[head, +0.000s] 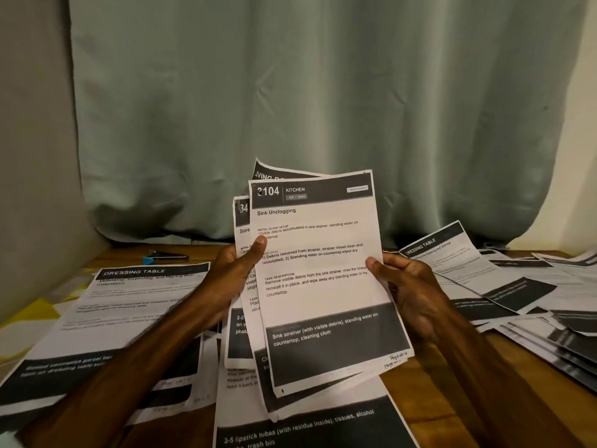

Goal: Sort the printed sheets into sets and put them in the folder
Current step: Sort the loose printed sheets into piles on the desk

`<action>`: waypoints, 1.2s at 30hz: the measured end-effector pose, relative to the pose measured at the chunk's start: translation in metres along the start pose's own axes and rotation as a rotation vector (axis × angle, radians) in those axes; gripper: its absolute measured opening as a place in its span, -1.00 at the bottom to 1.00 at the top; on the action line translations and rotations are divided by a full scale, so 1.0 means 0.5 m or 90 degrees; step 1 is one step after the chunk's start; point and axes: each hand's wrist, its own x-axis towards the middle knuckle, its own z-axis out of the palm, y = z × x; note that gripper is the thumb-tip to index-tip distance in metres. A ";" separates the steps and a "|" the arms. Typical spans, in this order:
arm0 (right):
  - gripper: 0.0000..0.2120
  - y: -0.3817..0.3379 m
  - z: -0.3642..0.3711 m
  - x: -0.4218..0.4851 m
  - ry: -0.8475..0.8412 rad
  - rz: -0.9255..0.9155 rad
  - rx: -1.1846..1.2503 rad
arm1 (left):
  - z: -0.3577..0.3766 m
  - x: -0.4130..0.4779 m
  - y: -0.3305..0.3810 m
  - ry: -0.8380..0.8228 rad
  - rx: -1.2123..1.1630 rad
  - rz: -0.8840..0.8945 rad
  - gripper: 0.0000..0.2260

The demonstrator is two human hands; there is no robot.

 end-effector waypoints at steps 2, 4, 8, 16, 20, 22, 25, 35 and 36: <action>-0.73 0.001 0.000 0.002 -0.006 0.005 0.006 | 0.000 -0.001 0.001 0.002 0.003 0.001 -0.71; -0.73 0.003 -0.001 0.004 -0.008 0.006 0.014 | 0.000 -0.003 0.002 0.006 0.004 0.003 -0.79; -0.73 0.001 0.002 -0.001 -0.007 0.010 0.015 | 0.001 -0.005 0.004 0.007 0.010 0.002 -0.82; -0.75 -0.005 0.006 -0.010 0.012 0.005 0.003 | 0.004 -0.003 0.007 0.024 0.013 0.007 -0.84; -0.76 -0.005 0.005 -0.008 0.018 0.010 0.005 | -0.003 0.000 0.009 0.024 0.031 0.006 -0.86; -0.73 -0.006 0.001 -0.007 0.024 0.016 0.001 | -0.013 0.004 0.016 0.038 0.044 0.000 -0.87; -0.76 -0.012 -0.008 -0.006 0.090 0.003 -0.005 | -0.047 0.018 0.037 0.098 0.065 -0.011 -0.78; -0.80 0.046 -0.069 0.050 0.406 -0.056 -0.125 | -0.175 0.052 0.087 0.262 -0.010 0.052 -0.81; -0.78 0.053 -0.072 0.055 0.405 -0.053 -0.139 | -0.182 0.053 0.089 0.269 -0.022 0.055 -0.81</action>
